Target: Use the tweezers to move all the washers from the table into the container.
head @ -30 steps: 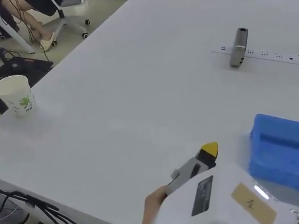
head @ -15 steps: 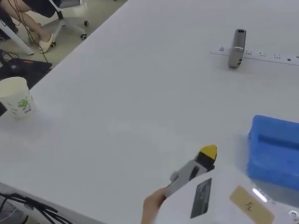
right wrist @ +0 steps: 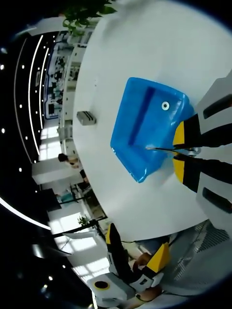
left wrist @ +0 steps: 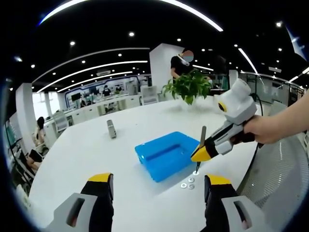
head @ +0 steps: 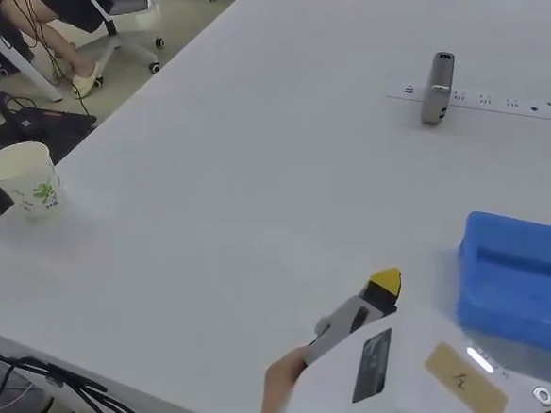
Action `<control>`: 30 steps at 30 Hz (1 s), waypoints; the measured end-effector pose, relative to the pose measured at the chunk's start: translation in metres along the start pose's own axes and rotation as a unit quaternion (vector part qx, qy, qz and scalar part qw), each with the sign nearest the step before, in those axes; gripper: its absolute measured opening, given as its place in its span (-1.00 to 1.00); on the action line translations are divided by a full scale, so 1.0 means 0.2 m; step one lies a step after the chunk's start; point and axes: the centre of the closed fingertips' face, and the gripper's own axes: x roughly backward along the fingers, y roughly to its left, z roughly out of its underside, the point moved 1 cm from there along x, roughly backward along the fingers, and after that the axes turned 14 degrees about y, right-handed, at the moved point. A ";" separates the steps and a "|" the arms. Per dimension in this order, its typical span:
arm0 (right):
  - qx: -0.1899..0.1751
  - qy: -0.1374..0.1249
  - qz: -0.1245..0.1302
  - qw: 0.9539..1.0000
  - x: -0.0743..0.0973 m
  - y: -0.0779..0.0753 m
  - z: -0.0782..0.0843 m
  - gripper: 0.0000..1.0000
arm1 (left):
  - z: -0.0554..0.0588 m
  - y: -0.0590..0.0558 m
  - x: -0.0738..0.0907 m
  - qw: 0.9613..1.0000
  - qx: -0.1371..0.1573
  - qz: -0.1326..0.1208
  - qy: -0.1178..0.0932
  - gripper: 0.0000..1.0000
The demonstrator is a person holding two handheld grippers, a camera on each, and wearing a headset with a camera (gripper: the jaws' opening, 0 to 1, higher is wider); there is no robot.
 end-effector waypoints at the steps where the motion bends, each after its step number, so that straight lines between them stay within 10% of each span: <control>1: 0.000 0.001 0.000 1.000 0.00 0.00 0.00 -0.93 | 0.00 0.00 0.00 1.000 0.000 0.000 0.000 0.55; 30: 0.097 0.045 0.020 0.994 -0.06 0.06 0.02 -0.94 | 0.01 0.00 0.00 1.000 -0.002 0.000 0.007 0.51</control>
